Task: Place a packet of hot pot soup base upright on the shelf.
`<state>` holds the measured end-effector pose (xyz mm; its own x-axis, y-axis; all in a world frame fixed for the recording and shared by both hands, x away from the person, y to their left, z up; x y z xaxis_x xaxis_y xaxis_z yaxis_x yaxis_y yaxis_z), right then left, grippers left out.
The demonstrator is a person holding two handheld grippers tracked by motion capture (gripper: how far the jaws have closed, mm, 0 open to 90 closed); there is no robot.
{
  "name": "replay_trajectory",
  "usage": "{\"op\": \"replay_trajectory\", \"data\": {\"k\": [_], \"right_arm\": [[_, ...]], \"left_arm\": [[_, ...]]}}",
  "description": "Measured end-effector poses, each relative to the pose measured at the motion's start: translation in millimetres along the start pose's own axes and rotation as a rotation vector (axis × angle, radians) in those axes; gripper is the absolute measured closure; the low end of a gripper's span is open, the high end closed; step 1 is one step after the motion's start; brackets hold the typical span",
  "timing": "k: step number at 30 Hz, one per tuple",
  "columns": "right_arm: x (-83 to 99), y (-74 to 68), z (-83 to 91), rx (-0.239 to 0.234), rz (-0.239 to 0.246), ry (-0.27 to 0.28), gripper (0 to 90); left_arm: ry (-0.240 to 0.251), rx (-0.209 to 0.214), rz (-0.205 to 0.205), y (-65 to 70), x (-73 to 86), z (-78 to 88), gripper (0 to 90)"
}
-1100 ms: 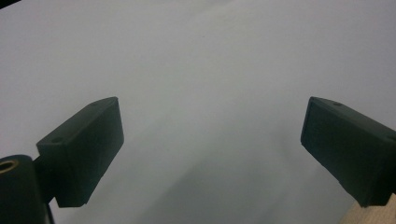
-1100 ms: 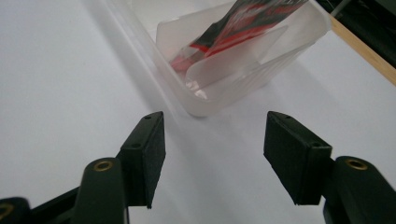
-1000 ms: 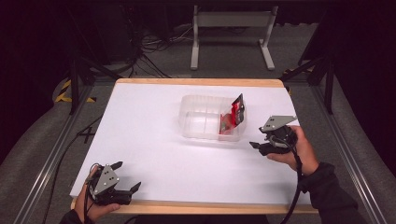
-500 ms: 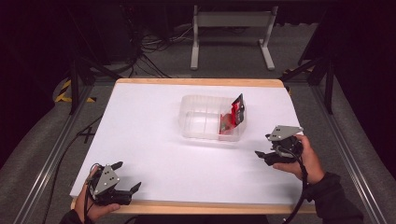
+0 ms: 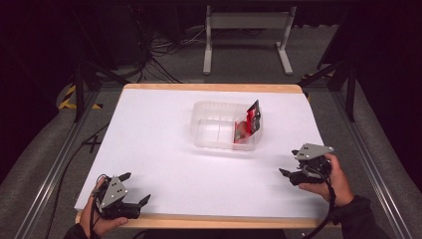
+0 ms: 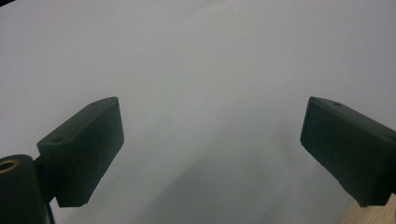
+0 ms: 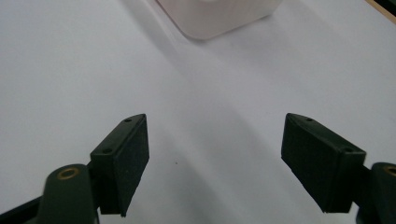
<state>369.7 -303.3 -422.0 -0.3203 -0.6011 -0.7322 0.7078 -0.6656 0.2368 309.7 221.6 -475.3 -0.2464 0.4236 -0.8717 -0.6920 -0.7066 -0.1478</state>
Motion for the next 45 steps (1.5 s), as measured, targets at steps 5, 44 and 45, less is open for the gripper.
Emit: {"op": "replay_trajectory", "data": {"k": [5, 44, 45], "right_arm": [[5.7, -0.1, 2.7, 0.007, 0.001, 0.008, 22.6], [71.7, -3.9, 40.9, 0.175, -0.203, 0.218, 19.8], [73.0, -3.5, 42.7, 0.179, -0.211, 0.228, 19.8]], "left_arm": [[-0.001, -0.001, -0.001, 0.1, 0.0, 0.0, 6.6], [0.019, -0.01, 0.007, -4.0, 1.6, 5.0, 6.7], [0.021, -0.011, 0.008, -4.3, 1.6, 5.4, 6.7]]}}
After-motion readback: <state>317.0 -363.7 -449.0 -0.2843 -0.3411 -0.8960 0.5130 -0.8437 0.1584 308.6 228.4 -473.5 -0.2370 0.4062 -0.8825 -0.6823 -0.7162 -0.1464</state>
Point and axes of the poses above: each handheld gripper's, and its own axes: z roughly backward along the jaws, x roughly out of its underside, y roughly to its right, the point moved 4 cm from there along -z, roughly forward along the jaws, and after that the axes turned 6 degrees about y, right-handed, at the moved point
